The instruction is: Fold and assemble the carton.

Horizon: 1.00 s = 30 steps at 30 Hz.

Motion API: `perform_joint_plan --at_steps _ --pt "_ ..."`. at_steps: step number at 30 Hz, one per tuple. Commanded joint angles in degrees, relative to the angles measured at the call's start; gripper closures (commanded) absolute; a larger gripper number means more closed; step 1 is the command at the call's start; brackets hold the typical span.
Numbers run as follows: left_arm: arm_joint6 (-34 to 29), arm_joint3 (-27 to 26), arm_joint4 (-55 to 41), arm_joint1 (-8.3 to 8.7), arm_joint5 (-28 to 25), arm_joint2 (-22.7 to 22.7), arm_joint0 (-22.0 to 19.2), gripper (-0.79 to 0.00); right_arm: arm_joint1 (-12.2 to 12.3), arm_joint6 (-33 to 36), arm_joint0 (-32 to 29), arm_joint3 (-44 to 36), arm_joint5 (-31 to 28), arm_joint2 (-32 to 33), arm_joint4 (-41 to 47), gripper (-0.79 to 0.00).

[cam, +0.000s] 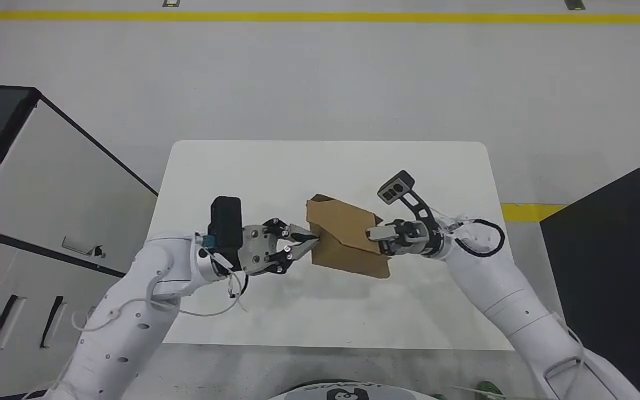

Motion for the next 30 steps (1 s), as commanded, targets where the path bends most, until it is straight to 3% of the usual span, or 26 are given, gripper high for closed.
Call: perform_joint_plan --at_steps 1,17,24,30 --pt "0.38 0.06 0.44 0.02 0.25 -0.68 0.10 0.000 0.11 0.00 0.11 0.15 1.03 -0.64 2.06 0.000" --pt "6.15 -0.87 5.74 -0.21 5.68 -4.35 2.20 0.000 1.97 0.00 1.95 -1.16 10.17 -5.68 6.96 0.000" --pt "6.15 -0.87 5.74 -0.21 5.68 -4.35 2.20 0.000 1.97 0.00 1.95 -1.16 10.17 -5.68 6.96 0.000" --pt "5.12 -1.64 5.59 -0.37 7.64 -4.13 2.46 0.000 1.86 -0.45 -0.02 -1.97 15.32 -4.49 10.06 0.000"
